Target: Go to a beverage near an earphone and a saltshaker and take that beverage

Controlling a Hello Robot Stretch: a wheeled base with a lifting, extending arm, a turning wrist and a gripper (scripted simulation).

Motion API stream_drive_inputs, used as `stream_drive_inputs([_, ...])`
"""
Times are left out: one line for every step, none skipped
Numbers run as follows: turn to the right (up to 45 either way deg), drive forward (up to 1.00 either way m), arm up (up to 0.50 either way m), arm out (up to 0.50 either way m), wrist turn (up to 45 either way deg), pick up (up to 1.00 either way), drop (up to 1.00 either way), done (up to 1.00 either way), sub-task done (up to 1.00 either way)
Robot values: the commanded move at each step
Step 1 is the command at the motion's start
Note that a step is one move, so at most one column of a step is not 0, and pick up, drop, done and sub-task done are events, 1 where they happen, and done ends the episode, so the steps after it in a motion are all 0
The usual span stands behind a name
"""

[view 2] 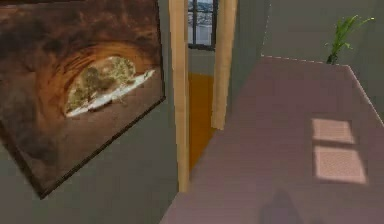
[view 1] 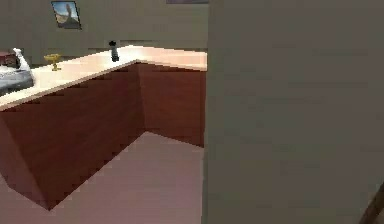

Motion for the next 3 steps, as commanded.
stream_drive_inputs([-45.0,0.0,0.0,0.0,0.0,0.0,0.0,0.0,0.0])
stream_drive_inputs([-45.0,0.0,0.0,0.0,0.0,0.0,0.0,0.0,0.0])
stream_drive_inputs([24.0,0.0,0.0,0.0,0.0,0.0,0.0,0.0,0.0])
